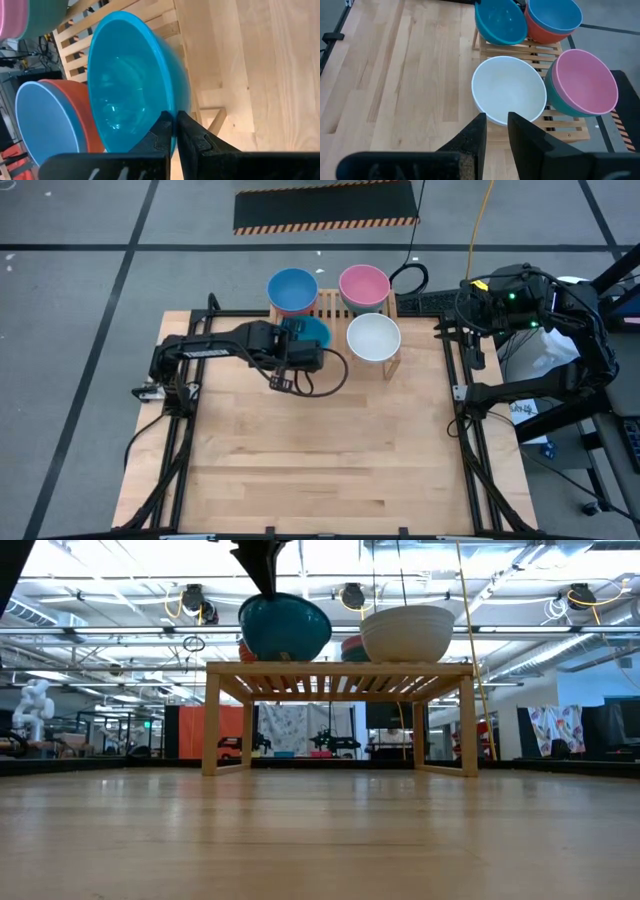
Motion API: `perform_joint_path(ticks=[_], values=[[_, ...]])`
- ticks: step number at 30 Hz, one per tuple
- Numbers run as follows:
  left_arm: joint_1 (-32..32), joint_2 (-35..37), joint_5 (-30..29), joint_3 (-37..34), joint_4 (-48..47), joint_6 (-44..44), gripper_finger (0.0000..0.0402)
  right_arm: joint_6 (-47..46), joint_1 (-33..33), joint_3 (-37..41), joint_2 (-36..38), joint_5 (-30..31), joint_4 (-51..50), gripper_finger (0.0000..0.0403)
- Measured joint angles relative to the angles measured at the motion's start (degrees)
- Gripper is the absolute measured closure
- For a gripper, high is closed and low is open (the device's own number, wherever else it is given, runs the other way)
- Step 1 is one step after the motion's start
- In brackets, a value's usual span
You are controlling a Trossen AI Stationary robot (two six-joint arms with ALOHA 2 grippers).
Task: Place and stack bowls onto a shelf
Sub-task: Put the dark blue bowl on the shelf
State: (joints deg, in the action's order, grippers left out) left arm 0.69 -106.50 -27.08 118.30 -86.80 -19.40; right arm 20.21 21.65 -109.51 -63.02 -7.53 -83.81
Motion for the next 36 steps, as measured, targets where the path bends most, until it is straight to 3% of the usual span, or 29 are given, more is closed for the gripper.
perform_joint_path(ticks=[18,27,36], values=[[1.3,0.0,7.6,0.0,-0.7,1.5,0.0390,0.0,0.0,0.0,0.0,0.0,0.0,0.0328],[1.5,-0.1,8.7,-0.1,-0.9,3.5,0.0359,0.0,0.0,0.0,0.0,0.0,0.0,0.0328],[1.5,-0.1,8.6,-0.1,-0.6,7.6,0.0353,0.0,0.0,0.0,0.0,0.0,0.0,0.0328]])
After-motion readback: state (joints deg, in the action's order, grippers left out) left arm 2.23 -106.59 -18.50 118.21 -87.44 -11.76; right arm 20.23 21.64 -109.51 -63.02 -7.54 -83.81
